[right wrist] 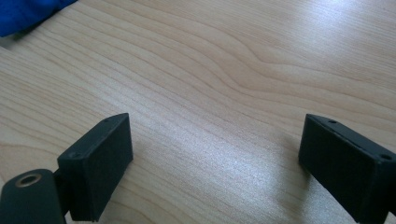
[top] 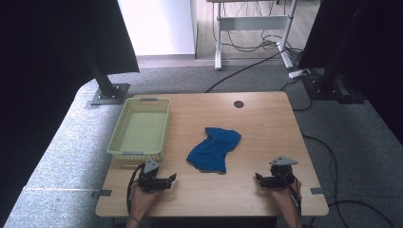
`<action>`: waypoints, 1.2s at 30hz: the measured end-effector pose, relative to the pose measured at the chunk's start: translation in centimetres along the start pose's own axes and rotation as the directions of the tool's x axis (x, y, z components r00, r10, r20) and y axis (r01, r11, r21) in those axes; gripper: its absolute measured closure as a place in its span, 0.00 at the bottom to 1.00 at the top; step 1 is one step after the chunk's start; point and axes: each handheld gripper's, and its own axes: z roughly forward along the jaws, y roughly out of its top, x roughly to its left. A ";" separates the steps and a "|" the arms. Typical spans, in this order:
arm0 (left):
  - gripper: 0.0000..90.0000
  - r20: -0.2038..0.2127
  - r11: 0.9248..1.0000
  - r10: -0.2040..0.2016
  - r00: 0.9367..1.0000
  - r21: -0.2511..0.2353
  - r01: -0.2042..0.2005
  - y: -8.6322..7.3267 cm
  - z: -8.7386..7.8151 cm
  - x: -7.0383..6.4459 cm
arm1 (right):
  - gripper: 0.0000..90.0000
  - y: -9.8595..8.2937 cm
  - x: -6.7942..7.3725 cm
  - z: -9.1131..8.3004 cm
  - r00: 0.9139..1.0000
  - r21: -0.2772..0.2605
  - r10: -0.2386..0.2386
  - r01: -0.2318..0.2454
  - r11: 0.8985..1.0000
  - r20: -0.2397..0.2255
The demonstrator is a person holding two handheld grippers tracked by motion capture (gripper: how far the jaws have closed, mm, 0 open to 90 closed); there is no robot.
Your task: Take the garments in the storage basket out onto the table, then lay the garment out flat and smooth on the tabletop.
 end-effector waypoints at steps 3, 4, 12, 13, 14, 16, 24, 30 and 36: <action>0.14 -0.013 1.000 0.014 1.000 0.017 -0.013 -0.2 0.2 -0.2 | 0.11 0.0 0.0 0.0 1.000 0.000 0.000 0.000 1.000 0.000; 0.14 -0.016 1.000 0.018 1.000 0.024 -0.017 -0.2 0.3 -0.3 | 0.11 0.0 0.0 0.0 1.000 0.000 0.000 0.000 1.000 0.000; 0.12 -0.044 0.996 0.042 0.998 0.078 -0.039 -0.1 0.7 -0.6 | 0.11 0.0 0.0 0.0 1.000 0.000 0.000 0.000 1.000 0.000; 0.12 -0.045 0.996 0.041 0.998 0.080 -0.037 -0.1 0.8 -0.6 | 0.11 0.0 0.0 0.0 1.000 0.000 -0.001 0.001 1.000 0.000; 0.11 -0.045 0.996 0.041 0.998 0.082 -0.037 -0.1 0.8 -0.6 | 0.11 0.0 0.0 0.0 1.000 -0.001 -0.001 0.001 1.000 -0.001; 0.10 -0.050 0.996 0.037 0.998 0.087 -0.033 0.0 0.8 -0.5 | 0.11 0.0 0.0 0.0 1.000 -0.001 -0.002 0.002 1.000 -0.001; 0.00 -0.051 0.993 0.037 0.998 0.110 -0.031 0.0 1.1 -0.6 | 0.11 0.0 0.0 0.0 1.000 -0.001 -0.002 0.002 1.000 -0.001; 0.00 -0.063 0.994 0.027 0.998 0.109 -0.020 0.1 1.2 -0.7 | 0.11 0.0 0.0 0.0 1.000 -0.001 -0.003 0.003 1.000 -0.001; 0.03 -0.068 0.995 0.022 0.997 0.103 -0.015 0.2 1.1 -0.8 | 0.11 0.0 0.0 0.0 1.000 -0.001 -0.002 0.002 1.000 -0.001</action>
